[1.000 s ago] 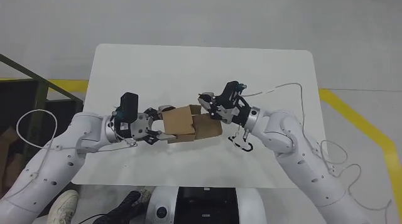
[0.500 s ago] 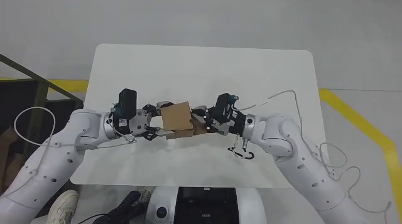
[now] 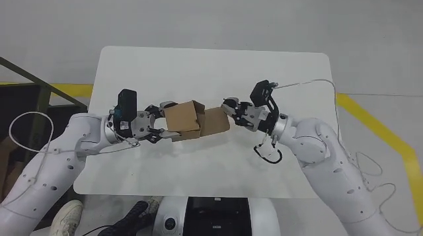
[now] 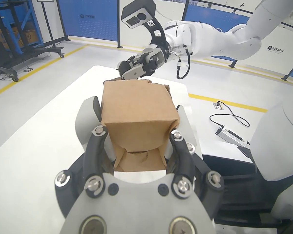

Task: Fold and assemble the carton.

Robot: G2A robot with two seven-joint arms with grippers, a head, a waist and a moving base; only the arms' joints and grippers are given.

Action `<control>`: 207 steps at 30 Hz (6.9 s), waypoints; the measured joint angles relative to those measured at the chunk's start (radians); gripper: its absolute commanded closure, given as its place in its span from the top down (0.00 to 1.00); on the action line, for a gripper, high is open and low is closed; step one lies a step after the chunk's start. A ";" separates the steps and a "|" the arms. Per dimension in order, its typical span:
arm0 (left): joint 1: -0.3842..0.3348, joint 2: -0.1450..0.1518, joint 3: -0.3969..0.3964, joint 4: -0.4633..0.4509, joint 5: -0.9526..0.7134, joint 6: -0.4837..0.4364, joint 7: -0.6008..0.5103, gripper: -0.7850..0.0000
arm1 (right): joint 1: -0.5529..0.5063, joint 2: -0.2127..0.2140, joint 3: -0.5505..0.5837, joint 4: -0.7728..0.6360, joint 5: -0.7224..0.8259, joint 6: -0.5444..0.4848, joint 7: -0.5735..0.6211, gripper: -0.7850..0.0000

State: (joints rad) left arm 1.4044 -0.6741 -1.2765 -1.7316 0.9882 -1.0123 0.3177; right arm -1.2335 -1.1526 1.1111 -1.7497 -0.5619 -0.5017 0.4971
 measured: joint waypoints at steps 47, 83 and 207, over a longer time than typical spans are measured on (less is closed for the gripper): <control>0.029 0.007 -0.008 -0.023 0.068 0.000 0.054 0.53 | 0.197 -0.063 -0.141 0.473 1.053 0.131 0.648 0.13; 0.003 0.000 0.016 -0.033 0.123 0.000 0.079 0.51 | 0.233 -0.090 -0.212 0.491 0.991 0.154 0.561 0.05; 0.011 0.008 0.022 -0.011 0.153 0.000 0.081 0.43 | 0.004 -0.037 -0.025 0.141 0.586 0.211 0.324 0.00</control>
State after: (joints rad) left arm 1.4156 -0.6657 -1.2549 -1.7429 1.1414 -1.0123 0.3988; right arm -1.2292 -1.1897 1.0865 -1.6089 0.0243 -0.2907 0.8214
